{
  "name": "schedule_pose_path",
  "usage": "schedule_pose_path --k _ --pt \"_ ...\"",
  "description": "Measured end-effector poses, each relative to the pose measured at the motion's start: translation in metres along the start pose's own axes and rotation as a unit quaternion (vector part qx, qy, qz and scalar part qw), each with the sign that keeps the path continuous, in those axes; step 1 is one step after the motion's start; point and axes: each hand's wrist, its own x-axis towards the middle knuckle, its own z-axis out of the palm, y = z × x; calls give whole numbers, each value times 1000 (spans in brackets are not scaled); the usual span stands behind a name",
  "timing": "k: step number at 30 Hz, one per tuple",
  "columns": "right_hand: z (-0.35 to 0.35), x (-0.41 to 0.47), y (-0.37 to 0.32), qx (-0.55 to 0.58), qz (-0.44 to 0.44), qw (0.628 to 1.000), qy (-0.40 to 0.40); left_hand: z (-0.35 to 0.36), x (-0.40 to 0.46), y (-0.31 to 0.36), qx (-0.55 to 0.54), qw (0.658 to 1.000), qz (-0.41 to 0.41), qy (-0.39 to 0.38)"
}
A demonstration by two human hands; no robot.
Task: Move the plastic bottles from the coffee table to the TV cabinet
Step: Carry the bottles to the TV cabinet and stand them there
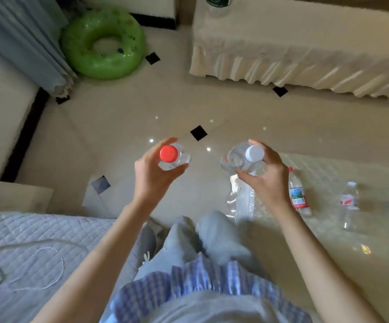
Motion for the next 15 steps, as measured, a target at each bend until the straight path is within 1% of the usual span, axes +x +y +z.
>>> schedule_pose_path --k 2,6,8,15 --pt "0 24 4 -5 19 1000 20 10 35 5 -2 1000 9 -17" --pt "-3 83 23 -5 50 998 35 40 104 20 -5 998 23 -56" --pt "-5 116 35 -4 58 997 42 58 137 29 0 997 30 -64" --pt "-37 242 75 -13 54 997 60 126 254 80 3 996 40 -79"
